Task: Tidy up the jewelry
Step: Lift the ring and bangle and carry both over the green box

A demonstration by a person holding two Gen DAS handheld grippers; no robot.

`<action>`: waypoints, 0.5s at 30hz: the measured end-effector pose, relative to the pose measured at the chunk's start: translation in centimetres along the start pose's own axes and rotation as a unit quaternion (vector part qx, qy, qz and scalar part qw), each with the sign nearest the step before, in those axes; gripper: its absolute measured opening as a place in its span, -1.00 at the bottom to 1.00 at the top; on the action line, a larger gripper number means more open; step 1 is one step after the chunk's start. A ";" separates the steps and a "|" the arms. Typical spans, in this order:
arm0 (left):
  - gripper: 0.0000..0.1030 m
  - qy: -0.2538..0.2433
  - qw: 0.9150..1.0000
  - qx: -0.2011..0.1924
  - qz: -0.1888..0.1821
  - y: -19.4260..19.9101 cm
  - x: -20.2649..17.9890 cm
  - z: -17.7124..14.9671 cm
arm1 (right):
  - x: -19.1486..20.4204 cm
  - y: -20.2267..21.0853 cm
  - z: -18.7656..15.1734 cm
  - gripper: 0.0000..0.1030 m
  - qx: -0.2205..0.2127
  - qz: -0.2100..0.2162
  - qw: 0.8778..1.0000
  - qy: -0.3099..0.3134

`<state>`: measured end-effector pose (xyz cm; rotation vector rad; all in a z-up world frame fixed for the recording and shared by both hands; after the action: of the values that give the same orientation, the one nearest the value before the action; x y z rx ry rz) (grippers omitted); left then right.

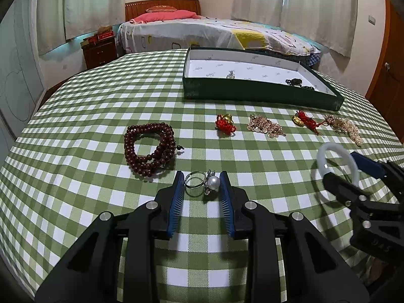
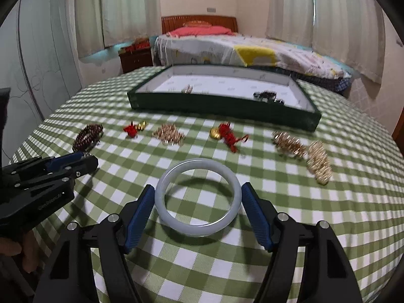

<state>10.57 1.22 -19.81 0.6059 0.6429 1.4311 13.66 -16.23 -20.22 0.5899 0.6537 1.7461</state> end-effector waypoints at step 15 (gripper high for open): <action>-0.46 -0.009 0.998 -0.047 -0.028 1.7 -2.1 4.2 | -2.8 1.9 2.9 0.33 -0.044 -0.011 0.999 -0.020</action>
<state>12.34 -0.82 -15.54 0.5234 0.5700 1.3944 15.03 -18.95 -16.98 0.5527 0.5499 1.7300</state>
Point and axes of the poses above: each gripper's, at about its wrist camera, not at the fingertips, and y roughly against the way its jaws point, x to its left, z to its top, the point moved 5 cm from there along -y, roughly the way its jaws point
